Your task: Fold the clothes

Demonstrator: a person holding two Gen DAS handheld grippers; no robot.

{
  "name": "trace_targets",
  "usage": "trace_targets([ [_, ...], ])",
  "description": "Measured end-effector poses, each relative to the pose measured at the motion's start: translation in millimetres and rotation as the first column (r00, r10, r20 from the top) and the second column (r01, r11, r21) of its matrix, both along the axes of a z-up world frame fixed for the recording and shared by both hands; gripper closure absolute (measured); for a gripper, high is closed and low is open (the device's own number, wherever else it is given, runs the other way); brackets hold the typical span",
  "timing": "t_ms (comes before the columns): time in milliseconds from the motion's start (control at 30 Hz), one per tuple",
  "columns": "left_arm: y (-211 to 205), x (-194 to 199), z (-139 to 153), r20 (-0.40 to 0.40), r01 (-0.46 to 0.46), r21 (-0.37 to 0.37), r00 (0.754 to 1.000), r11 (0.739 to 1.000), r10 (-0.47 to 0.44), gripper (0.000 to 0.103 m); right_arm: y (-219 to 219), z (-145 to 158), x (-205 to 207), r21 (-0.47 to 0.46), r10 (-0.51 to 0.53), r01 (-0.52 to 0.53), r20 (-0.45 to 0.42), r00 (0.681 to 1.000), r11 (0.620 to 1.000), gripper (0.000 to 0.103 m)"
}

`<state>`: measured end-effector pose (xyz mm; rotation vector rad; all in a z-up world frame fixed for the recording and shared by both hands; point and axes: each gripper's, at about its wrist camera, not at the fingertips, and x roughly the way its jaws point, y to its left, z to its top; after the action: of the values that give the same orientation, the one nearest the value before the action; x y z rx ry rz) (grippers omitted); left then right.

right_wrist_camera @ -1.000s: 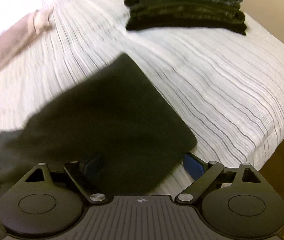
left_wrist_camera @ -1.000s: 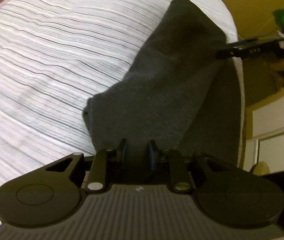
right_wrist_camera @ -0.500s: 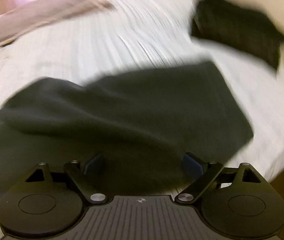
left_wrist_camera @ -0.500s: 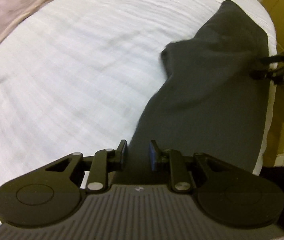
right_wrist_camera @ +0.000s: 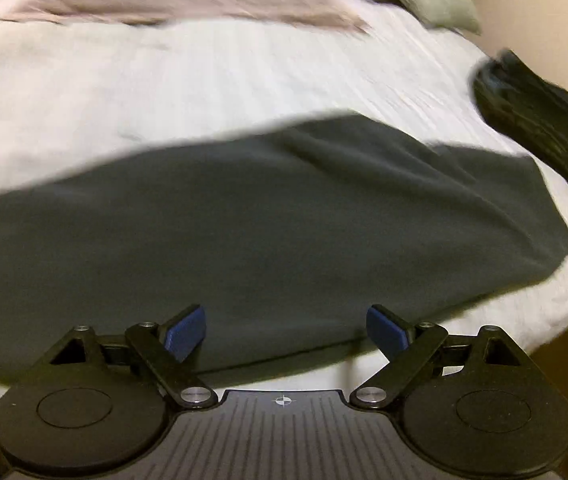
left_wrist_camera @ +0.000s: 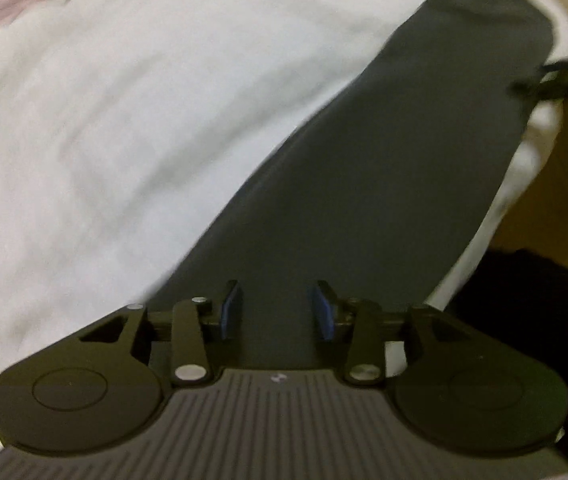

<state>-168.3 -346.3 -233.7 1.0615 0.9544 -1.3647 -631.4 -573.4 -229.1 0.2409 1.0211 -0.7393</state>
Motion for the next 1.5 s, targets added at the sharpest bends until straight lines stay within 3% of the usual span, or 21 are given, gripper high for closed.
trace_targets([
  [67, 35.3, 29.1, 6.4, 0.011, -0.061, -0.007, 0.998, 0.998, 0.061, 0.068, 43.4, 9.9, 25.1, 0.017, 0.179, -0.180, 0.040, 0.983, 0.984, 0.013],
  [133, 60.3, 50.2, 18.1, -0.007, -0.129, -0.037, 0.992, 0.991, 0.129, 0.068, 89.6, 15.8, 49.7, 0.017, 0.374, -0.376, 0.074, 0.925, 0.926, 0.013],
  [267, 79.1, 60.8, 31.0, -0.047, -0.198, -0.093, 0.980, 0.976, 0.194, 0.068, 165.6, 10.5, 84.9, -0.011, 0.666, -0.668, 0.095, 0.740, 0.744, 0.013],
  [367, 78.3, 57.4, 28.2, -0.077, -0.215, -0.124, 0.975, 0.969, 0.207, 0.068, 206.4, -0.1, 98.2, -0.053, 0.791, -0.790, 0.079, 0.606, 0.611, 0.013],
  [467, 89.1, 53.8, 24.8, -0.095, -0.196, -0.144, 0.978, 0.970, 0.183, 0.068, 237.9, -13.3, 112.5, -0.101, 0.871, -0.865, 0.037, 0.490, 0.491, 0.032],
  [700, 116.1, 54.2, 20.9, -0.080, -0.209, -0.150, 0.977, 0.966, 0.198, 0.068, 260.8, -66.6, 160.4, -0.167, 0.909, -0.902, -0.059, 0.413, 0.399, 0.033],
  [733, 119.1, 55.2, 20.2, -0.083, -0.219, -0.153, 0.975, 0.964, 0.208, 0.068, 263.5, -78.9, 167.6, -0.172, 0.912, -0.908, -0.088, 0.401, 0.383, 0.037],
  [767, 121.9, 56.3, 19.6, -0.086, -0.229, -0.154, 0.972, 0.961, 0.218, 0.068, 264.8, -86.2, 172.9, -0.176, 0.910, -0.908, -0.107, 0.402, 0.380, 0.053],
  [933, 133.3, 60.0, 20.4, -0.092, -0.241, -0.159, 0.969, 0.957, 0.228, 0.067, 251.5, -81.3, 181.7, -0.192, 0.884, -0.878, -0.083, 0.460, 0.439, 0.089],
  [1033, 137.4, 61.5, 22.8, -0.089, -0.234, -0.169, 0.971, 0.957, 0.222, 0.066, 227.4, -54.8, 179.2, -0.190, 0.856, -0.838, 0.031, 0.515, 0.511, 0.093],
  [1133, 136.2, 62.8, 26.9, -0.082, -0.223, -0.182, 0.974, 0.958, 0.211, 0.066, 187.9, -20.4, 176.4, -0.124, 0.765, -0.759, 0.205, 0.611, 0.640, 0.093],
  [1233, 127.9, 61.3, 33.9, -0.076, -0.205, -0.198, 0.978, 0.959, 0.194, 0.066, 135.2, 12.3, 164.8, -0.009, 0.588, -0.632, 0.378, 0.715, 0.775, 0.093],
  [1333, 110.7, 55.0, 42.6, -0.079, -0.175, -0.216, 0.984, 0.960, 0.162, 0.066, 74.4, 37.2, 137.5, 0.071, 0.391, -0.481, 0.484, 0.783, 0.874, 0.093],
  [1433, 83.0, 39.0, 50.4, -0.090, -0.123, -0.237, 0.991, 0.964, 0.104, 0.066, 1.5, 47.5, 95.8, 0.144, 0.161, -0.287, 0.562, 0.811, 0.947, 0.094],
  [1500, 57.5, 21.3, 54.7, -0.100, -0.072, -0.245, 0.994, 0.967, 0.049, 0.066, -53.6, 37.6, 56.8, 0.212, -0.038, -0.111, 0.595, 0.803, 0.971, 0.094],
])
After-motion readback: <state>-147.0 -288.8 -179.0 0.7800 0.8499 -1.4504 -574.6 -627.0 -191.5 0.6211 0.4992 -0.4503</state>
